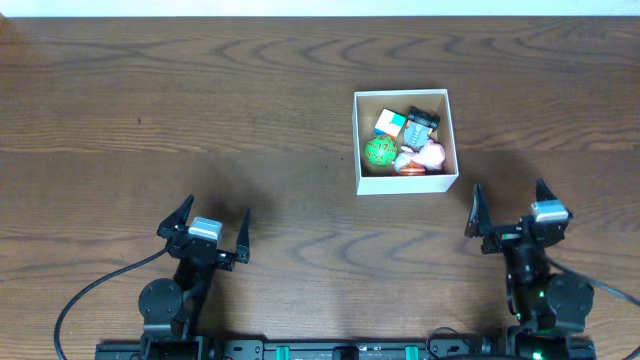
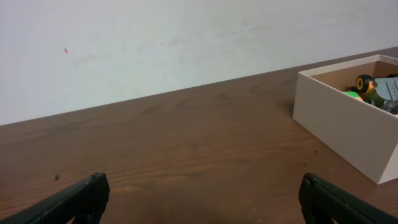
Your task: Pack container
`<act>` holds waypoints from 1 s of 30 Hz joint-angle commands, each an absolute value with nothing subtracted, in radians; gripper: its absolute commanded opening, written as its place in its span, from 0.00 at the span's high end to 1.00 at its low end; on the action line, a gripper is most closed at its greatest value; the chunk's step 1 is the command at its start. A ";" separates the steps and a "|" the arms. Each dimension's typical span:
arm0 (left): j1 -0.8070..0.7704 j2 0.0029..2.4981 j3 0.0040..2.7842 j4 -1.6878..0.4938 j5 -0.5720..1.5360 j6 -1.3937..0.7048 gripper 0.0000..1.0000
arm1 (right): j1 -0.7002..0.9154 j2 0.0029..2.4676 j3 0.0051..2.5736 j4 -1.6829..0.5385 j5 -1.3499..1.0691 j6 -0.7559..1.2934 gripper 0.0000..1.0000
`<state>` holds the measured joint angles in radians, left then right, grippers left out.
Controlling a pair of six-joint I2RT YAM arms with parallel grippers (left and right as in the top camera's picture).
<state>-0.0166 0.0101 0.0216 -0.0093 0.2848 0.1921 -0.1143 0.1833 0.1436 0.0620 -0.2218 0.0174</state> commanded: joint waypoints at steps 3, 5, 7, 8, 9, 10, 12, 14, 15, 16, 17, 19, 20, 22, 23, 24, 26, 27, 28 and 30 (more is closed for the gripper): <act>-0.012 0.004 0.004 -0.045 0.295 0.209 0.02 | -0.103 0.108 0.098 0.063 -0.262 0.033 0.01; -0.012 0.004 0.004 -0.045 0.295 0.209 0.02 | -0.103 0.089 0.084 0.064 -0.270 0.034 0.01; -0.012 0.004 0.004 -0.045 0.295 0.209 0.02 | -0.103 0.065 0.067 0.063 -0.274 0.041 0.01; -0.012 0.004 0.004 -0.045 0.295 0.209 0.02 | -0.103 0.050 0.056 0.064 -0.274 0.041 0.01; -0.012 0.004 0.004 -0.045 0.295 0.209 0.02 | -0.103 0.037 0.049 0.063 -0.274 0.041 0.01; -0.012 0.004 0.004 -0.045 0.295 0.209 0.02 | -0.103 0.022 0.041 0.064 -0.274 0.046 0.01; -0.012 0.004 0.004 -0.045 0.295 0.209 0.02 | -0.103 0.004 0.028 0.065 -0.274 0.048 0.01; -0.012 0.004 0.004 -0.045 0.295 0.209 0.02 | -0.103 0.005 0.021 0.065 -0.275 0.048 0.01; -0.012 0.004 0.004 -0.045 0.295 0.209 0.02 | -0.103 0.005 0.018 0.065 -0.277 0.049 0.01; -0.012 0.004 0.004 -0.045 0.295 0.209 0.02 | -0.103 0.005 0.015 0.064 -0.278 0.048 0.01; -0.012 0.004 0.004 -0.045 0.295 0.209 0.02 | -0.103 0.005 0.012 0.064 -0.278 0.049 0.01; -0.012 0.004 0.004 -0.045 0.295 0.209 0.02 | -0.103 0.005 0.005 0.060 -0.278 0.048 0.01; -0.012 0.004 0.004 -0.045 0.295 0.209 0.02 | -0.103 0.005 0.005 0.045 -0.278 0.048 0.01; -0.012 0.004 0.004 -0.045 0.295 0.209 0.02 | -0.103 0.005 0.005 0.012 -0.278 0.047 0.01; -0.012 0.004 0.004 -0.045 0.295 0.209 0.02 | -0.103 0.005 0.005 -0.015 -0.278 0.048 0.01; -0.012 0.004 0.004 -0.045 0.295 0.209 0.02 | -0.103 0.005 0.005 -0.027 -0.278 0.048 0.01; -0.012 0.004 0.004 -0.045 0.295 0.209 0.02 | -0.103 0.005 0.005 -0.052 -0.277 0.047 0.01; -0.012 0.004 0.004 -0.045 0.295 0.209 0.02 | -0.104 0.005 0.006 -0.050 -0.277 0.047 0.01; -0.012 0.004 0.004 -0.045 0.295 0.209 0.02 | -0.104 0.005 0.005 -0.050 -0.276 0.046 0.01; -0.012 0.004 0.004 -0.045 0.295 0.209 0.02 | -0.104 0.005 0.005 -0.050 -0.276 0.037 0.01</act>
